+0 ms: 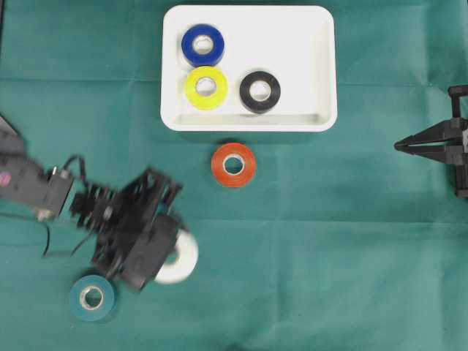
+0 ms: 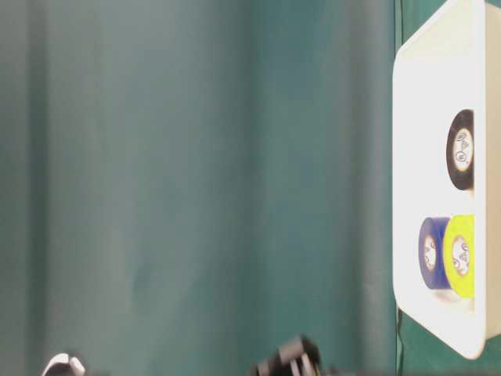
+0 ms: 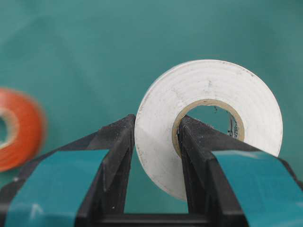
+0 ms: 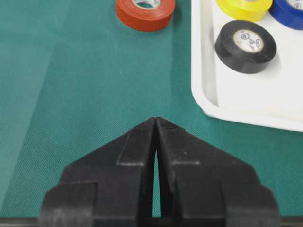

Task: Put the tape into the white case with the left arm.
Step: 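Carry the white tape into the tray's upper right area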

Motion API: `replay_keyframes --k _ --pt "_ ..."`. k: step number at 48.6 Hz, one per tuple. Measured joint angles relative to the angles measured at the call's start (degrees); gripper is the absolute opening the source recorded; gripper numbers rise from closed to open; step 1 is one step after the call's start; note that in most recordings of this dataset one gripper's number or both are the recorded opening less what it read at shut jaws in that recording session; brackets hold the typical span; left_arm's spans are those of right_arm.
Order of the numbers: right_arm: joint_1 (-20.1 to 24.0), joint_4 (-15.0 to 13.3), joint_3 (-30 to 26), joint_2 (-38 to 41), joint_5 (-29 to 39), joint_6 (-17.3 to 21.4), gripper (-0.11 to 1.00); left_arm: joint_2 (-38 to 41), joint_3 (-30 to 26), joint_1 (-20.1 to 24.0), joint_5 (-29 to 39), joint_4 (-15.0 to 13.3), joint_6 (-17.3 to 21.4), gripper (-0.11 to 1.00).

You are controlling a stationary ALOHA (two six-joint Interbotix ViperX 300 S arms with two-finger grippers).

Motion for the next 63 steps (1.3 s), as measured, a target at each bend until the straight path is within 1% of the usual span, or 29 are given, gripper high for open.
replay_keyframes --k 6,16,24,32,47,54,63 --pt "0.0 0.0 0.0 0.1 0.0 -0.1 -0.09 0.0 -0.5 5.5 -0.1 0.1 2.2 0.26" --pt "0.0 0.0 0.0 0.1 0.0 0.0 -0.09 0.0 -1.1 14.6 -0.5 0.1 7.0 0.26" --pt "0.0 0.1 0.0 0.1 0.0 0.0 -0.09 0.0 -1.2 20.3 -3.2 0.1 11.5 0.26" --pt "0.0 0.0 0.0 0.1 0.0 0.0 -0.09 0.6 -1.6 24.5 -5.4 0.1 14.0 0.26" --pt "0.0 0.0 0.0 0.1 0.0 0.0 -0.09 4.1 -4.4 30.7 -7.7 0.1 14.4 0.26" --pt "0.0 0.0 0.0 0.1 0.0 0.0 -0.09 6.8 -7.0 33.1 -7.9 0.1 14.4 0.26" --pt "0.1 0.0 0.0 0.0 0.0 0.0 -0.09 11.7 -12.0 36.1 -8.2 0.1 14.5 0.26"
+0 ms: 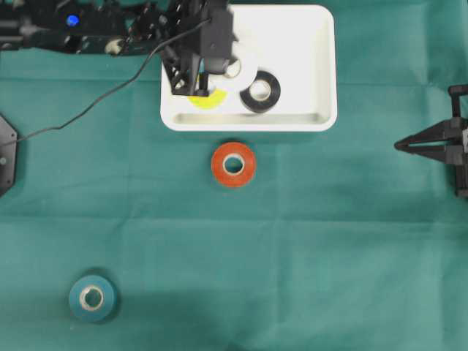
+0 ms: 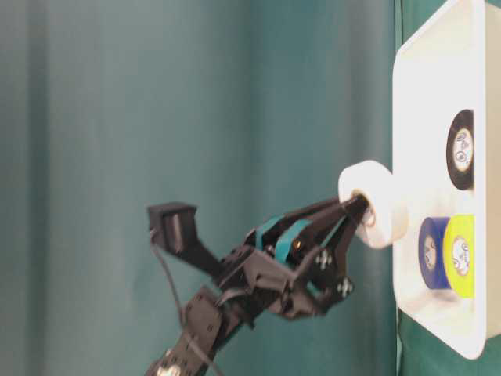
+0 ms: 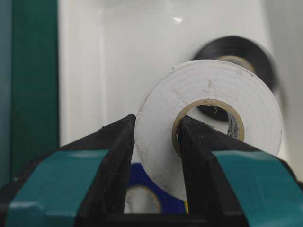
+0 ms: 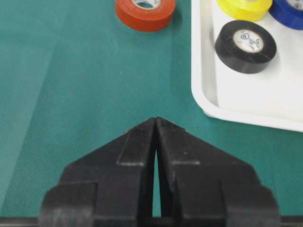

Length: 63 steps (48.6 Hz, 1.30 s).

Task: Put the tape into the white case with the left arm.
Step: 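Carry the white tape into the tray's upper right area, then release the white tape and retract the left gripper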

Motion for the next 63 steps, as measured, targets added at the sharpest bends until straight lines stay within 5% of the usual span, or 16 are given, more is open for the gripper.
replay_keyframes --k 15,43,55,63 --pt "-0.1 0.0 0.0 0.0 0.0 0.0 -0.09 5.4 -5.4 2.4 -0.4 0.1 0.2 0.26" --pt "-0.1 0.0 0.0 0.0 0.0 0.0 -0.09 5.8 -5.8 2.5 -0.4 0.1 -0.5 0.27" --pt "-0.1 0.0 0.0 0.0 0.0 0.0 -0.09 5.8 -4.6 2.5 -0.6 0.1 -0.6 0.89" --pt "-0.1 0.0 0.0 0.0 0.0 0.0 -0.09 5.6 -2.9 2.5 -0.8 0.1 -0.8 0.83"
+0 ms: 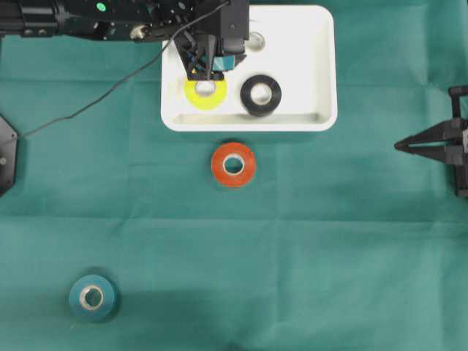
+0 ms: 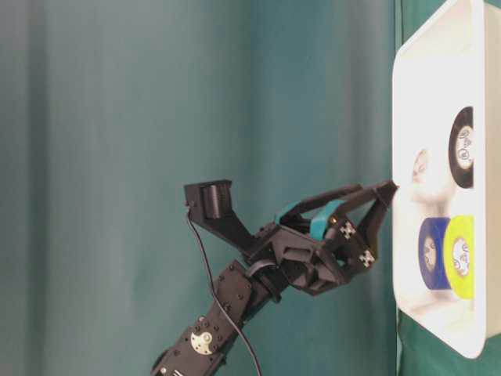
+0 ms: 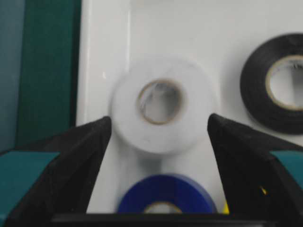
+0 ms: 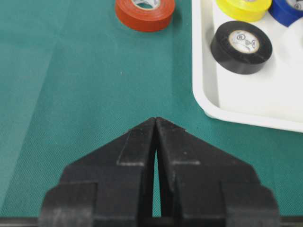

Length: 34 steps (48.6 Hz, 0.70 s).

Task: Put the tape into the white case with the left arm.
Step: 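Release the white tape and retract the left gripper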

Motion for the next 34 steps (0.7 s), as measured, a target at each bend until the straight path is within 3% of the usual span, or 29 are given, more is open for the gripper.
replay_keyframes --k 15,34 --pt "0.0 0.0 0.0 0.0 0.0 0.0 -0.09 -10.2 7.5 -1.0 -0.1 -0.1 -2.8 0.83" --pt "0.0 0.0 0.0 -0.2 0.0 0.0 -0.09 -29.2 20.9 -7.6 -0.1 -0.1 -7.6 0.83"
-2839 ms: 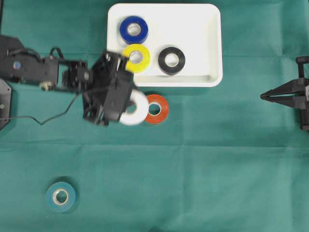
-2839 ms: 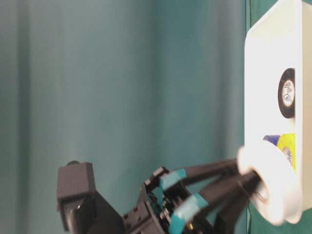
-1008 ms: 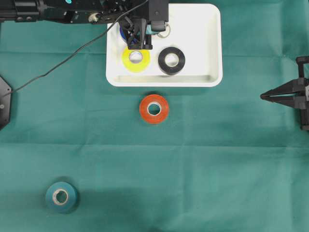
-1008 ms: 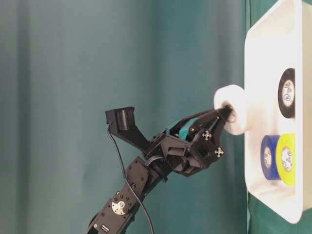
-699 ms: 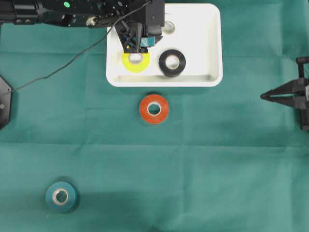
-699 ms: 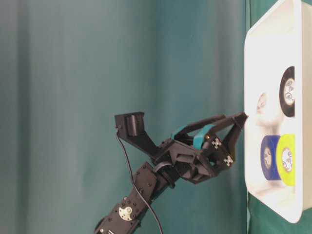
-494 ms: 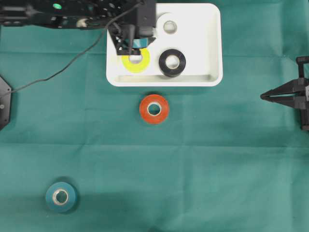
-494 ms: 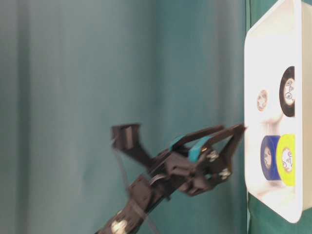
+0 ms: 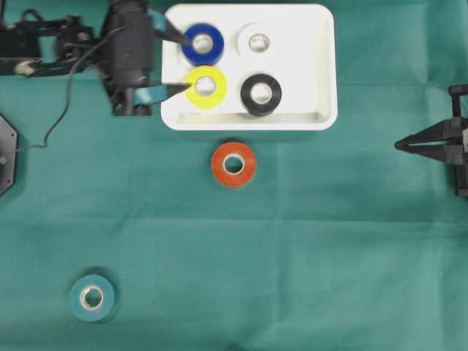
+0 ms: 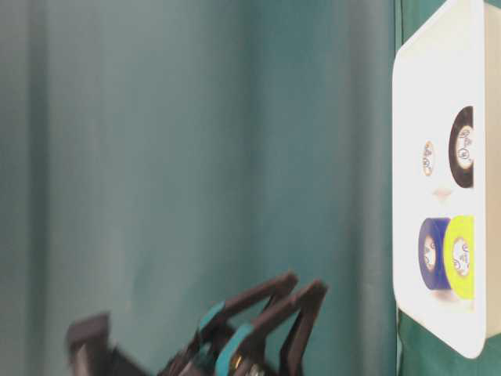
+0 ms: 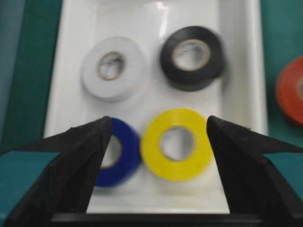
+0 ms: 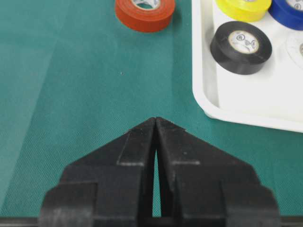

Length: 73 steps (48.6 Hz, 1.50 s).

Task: Put the tape into the white case with the left arm.
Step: 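Release the white tape and retract the left gripper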

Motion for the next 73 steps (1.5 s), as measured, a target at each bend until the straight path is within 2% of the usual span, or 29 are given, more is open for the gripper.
replay_keyframes --k 19,37,57,73 --pt "0.1 0.0 0.0 0.0 0.0 0.0 -0.09 -14.2 9.1 -6.9 0.0 -0.1 -7.5 0.83" --pt "0.0 0.1 0.0 0.0 0.0 -0.1 -0.09 -29.1 17.9 -10.6 0.0 0.0 -7.9 0.83" --pt "0.0 0.0 0.0 0.0 0.0 0.0 -0.09 -30.8 20.6 -11.3 0.0 0.0 -8.0 0.83" --pt "0.0 0.1 0.0 0.0 0.0 0.0 -0.09 -27.3 20.6 -17.2 0.1 -0.1 -8.0 0.83"
